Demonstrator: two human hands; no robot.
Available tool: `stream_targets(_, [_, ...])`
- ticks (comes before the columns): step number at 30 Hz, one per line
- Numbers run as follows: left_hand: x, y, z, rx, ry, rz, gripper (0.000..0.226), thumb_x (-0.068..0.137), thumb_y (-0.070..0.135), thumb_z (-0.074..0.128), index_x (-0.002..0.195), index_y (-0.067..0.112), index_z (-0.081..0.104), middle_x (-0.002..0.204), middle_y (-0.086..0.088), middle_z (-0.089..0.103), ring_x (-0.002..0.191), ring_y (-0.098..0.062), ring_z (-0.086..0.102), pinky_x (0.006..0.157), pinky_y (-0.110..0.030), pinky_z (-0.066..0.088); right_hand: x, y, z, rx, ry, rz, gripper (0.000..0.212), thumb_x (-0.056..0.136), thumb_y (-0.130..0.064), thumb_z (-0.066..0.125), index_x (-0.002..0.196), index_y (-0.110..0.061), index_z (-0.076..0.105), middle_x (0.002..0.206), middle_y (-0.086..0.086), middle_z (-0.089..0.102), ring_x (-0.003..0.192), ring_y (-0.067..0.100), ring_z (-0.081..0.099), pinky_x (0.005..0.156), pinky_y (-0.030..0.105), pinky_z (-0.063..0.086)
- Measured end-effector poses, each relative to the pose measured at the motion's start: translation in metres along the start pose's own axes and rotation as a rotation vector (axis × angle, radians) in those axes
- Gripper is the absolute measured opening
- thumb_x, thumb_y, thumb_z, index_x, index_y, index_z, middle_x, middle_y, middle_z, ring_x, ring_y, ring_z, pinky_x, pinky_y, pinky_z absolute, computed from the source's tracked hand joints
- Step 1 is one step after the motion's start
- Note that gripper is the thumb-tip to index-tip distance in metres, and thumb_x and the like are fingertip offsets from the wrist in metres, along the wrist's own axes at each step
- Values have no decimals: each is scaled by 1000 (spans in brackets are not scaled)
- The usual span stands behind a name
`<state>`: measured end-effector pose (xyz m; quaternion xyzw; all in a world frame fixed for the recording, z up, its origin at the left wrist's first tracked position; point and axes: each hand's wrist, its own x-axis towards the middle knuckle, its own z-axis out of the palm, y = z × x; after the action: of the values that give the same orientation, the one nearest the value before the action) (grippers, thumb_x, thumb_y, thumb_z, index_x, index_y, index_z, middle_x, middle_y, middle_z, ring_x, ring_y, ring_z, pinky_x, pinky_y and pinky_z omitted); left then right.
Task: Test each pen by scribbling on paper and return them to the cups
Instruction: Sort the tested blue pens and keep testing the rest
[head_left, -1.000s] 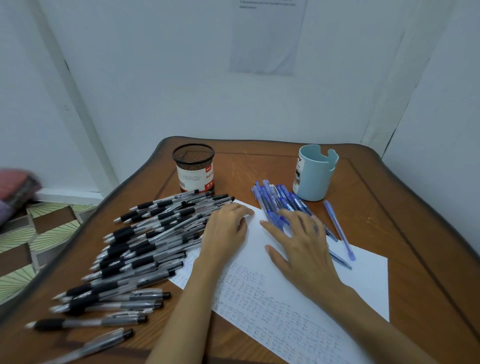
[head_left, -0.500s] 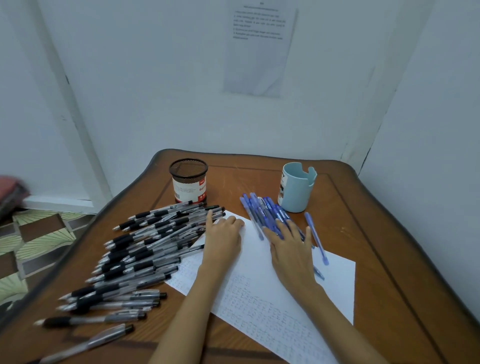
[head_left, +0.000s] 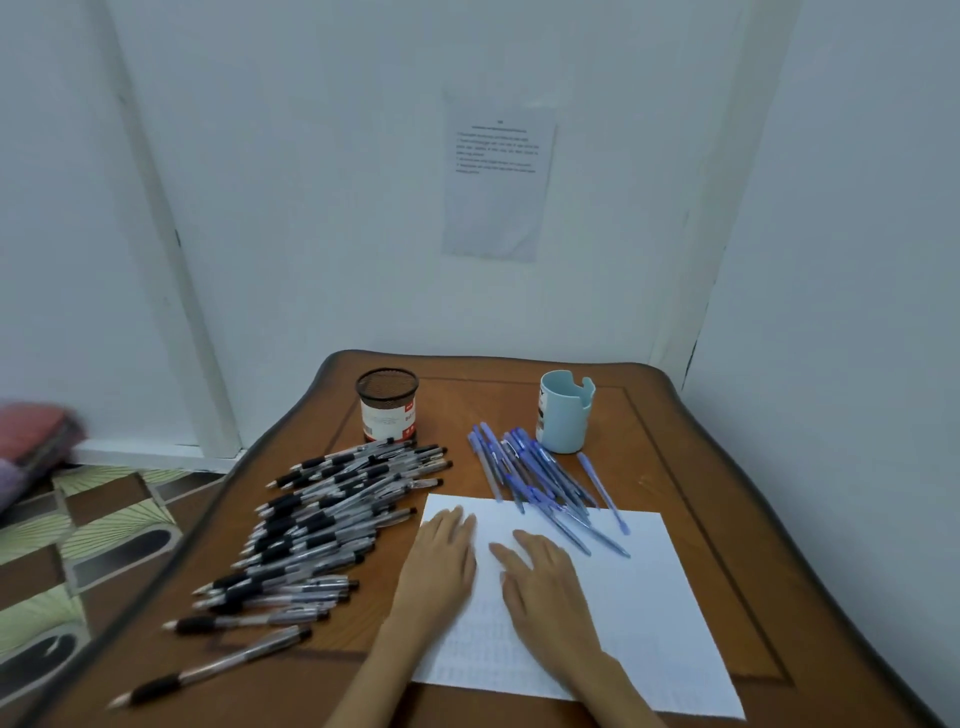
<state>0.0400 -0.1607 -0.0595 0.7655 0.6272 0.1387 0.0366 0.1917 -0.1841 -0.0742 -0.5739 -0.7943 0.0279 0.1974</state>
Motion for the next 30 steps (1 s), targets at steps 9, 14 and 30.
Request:
stream_targets(9, [-53,0,-5,-22,4,-34,66,92,43,-5,151,20,13,159,2,8,146,-10,1,112,-19,-6,-35,-23,-16,-24,-123,0,63,90,-47,3,139,-39,41,152,-4,31,140,17,28,114,36,12])
stream_targets(14, [-65,2,-10,-59,-1,-29,49,103,29,15,151,21,11,159,3,3,145,-10,-2,113,-21,-7,-15,18,-29,-108,13,222,64,74,-60,57,127,-26,57,136,18,51,125,37,45,91,61,37])
stream_targets(30, [-34,-3,-7,-60,-42,5,50,102,36,17,151,26,10,159,3,-4,145,-11,-9,115,-29,-8,67,45,-15,84,-122,227,66,100,-41,36,151,-11,5,159,11,1,146,27,-5,117,35,11])
